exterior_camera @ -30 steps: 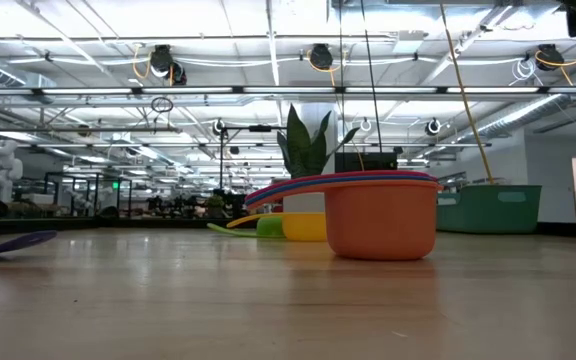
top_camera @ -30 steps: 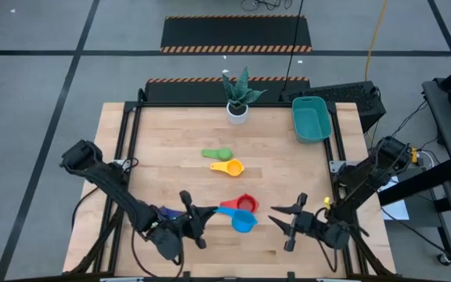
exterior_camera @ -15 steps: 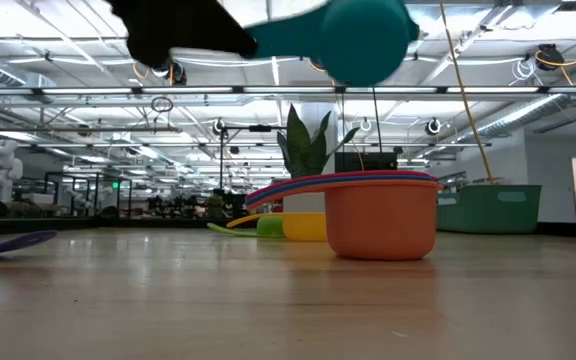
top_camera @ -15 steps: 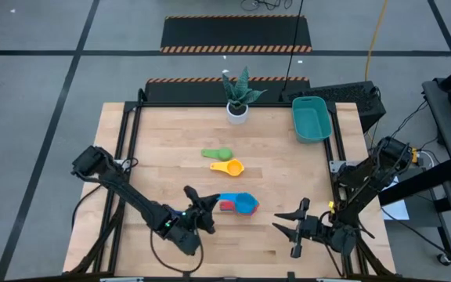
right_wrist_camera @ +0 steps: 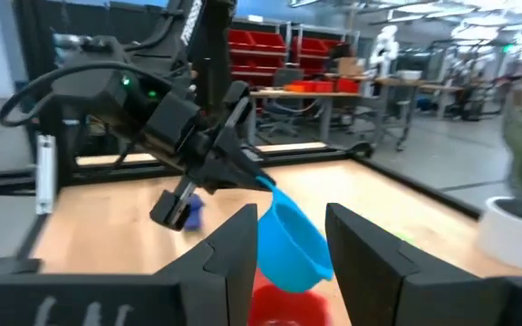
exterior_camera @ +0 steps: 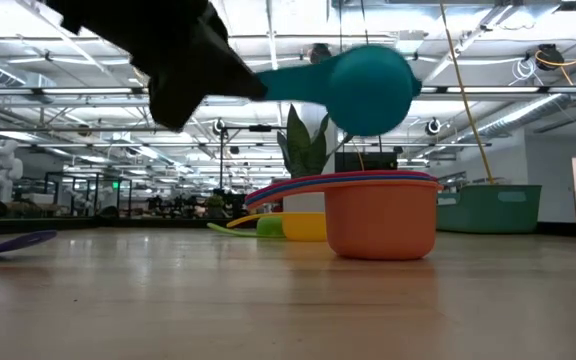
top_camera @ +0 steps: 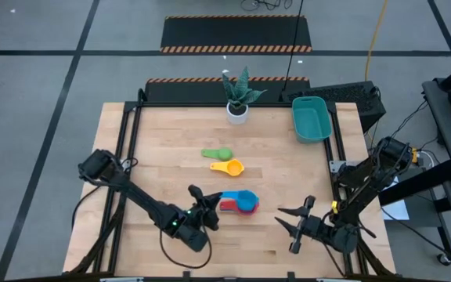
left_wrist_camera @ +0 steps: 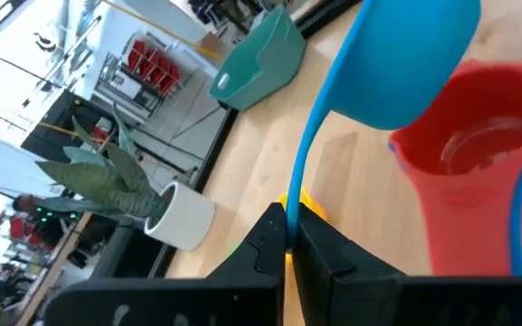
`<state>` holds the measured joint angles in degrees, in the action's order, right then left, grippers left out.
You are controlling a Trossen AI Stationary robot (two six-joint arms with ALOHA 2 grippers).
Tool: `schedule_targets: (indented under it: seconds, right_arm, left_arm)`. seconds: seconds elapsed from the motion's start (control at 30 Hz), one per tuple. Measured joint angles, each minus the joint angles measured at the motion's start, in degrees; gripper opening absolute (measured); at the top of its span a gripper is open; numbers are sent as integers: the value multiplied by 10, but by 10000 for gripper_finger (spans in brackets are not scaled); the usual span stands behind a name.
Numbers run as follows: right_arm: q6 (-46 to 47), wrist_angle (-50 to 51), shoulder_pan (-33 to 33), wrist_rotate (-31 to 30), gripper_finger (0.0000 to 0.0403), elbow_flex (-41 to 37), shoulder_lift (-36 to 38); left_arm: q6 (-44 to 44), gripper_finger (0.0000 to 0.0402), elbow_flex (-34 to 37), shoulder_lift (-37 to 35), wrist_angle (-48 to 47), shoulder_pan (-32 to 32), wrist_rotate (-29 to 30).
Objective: Nest measuring cups in basket
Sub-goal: Stack the light blue measuring cup on top of the red measuring cup
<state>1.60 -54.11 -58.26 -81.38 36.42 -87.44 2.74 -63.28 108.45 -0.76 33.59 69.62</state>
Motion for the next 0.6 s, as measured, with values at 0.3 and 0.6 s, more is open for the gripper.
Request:
schedule_targets:
  seconds: [0.3, 0.6]
  right_arm:
    - [-113, -61, -11, -76, 125, 0, 0]
    - [-222, -132, -11, -86, 125, 0, 0]
  left_arm:
    - [9, 5, -1, 23, 12, -13, -25]
    - [-2, 9, 0, 31, 6, -13, -22]
